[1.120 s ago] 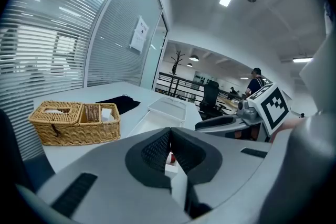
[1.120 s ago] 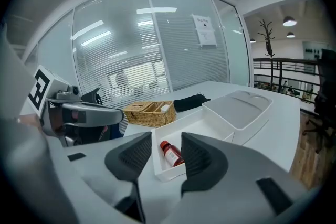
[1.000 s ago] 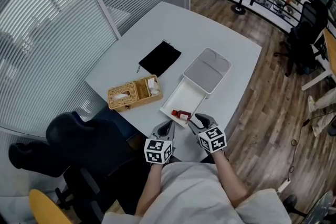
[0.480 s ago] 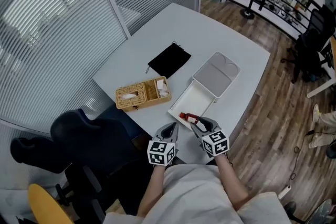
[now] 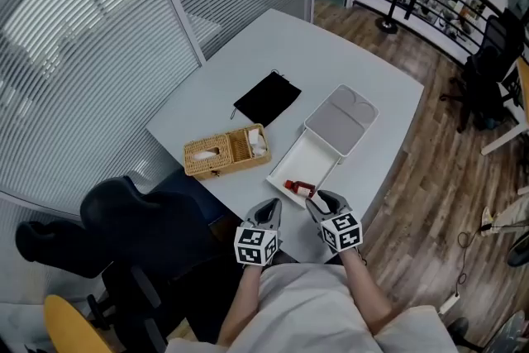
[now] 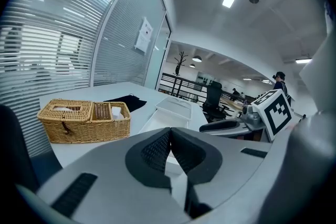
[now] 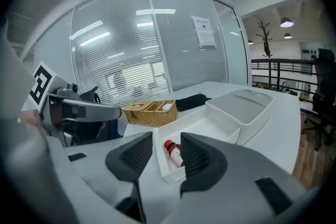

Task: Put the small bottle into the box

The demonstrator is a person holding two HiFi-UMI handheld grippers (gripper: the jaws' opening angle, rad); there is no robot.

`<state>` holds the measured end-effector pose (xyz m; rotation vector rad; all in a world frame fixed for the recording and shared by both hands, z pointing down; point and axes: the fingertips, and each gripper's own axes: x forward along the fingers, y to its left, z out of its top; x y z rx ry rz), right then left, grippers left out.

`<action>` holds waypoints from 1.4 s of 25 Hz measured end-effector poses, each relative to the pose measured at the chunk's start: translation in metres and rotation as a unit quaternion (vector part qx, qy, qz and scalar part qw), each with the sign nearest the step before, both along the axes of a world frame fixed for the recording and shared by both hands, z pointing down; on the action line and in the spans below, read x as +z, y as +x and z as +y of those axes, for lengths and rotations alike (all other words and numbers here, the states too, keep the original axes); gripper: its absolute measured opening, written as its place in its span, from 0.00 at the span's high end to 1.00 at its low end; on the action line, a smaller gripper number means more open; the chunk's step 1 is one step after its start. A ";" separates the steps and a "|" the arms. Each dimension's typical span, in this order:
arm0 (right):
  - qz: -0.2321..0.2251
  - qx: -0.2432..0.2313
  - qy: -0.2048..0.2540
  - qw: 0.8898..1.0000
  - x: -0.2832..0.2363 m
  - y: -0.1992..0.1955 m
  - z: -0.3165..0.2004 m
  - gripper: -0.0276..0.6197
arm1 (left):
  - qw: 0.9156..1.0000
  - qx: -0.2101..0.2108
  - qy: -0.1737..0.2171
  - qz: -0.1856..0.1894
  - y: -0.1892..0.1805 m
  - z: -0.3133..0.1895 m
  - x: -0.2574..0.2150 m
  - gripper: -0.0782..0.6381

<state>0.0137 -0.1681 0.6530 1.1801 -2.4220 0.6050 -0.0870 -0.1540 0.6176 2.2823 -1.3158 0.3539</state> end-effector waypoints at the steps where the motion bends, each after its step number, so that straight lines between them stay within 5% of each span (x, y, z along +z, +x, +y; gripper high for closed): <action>1: 0.001 0.002 0.000 1.000 0.002 0.000 0.000 0.69 | 1.000 -0.002 0.000 0.000 -0.002 0.000 0.001 0.85; 35: 0.008 0.012 0.000 1.000 0.006 0.012 -0.004 0.73 | 1.000 -0.015 0.017 0.005 0.000 -0.002 -0.010 0.85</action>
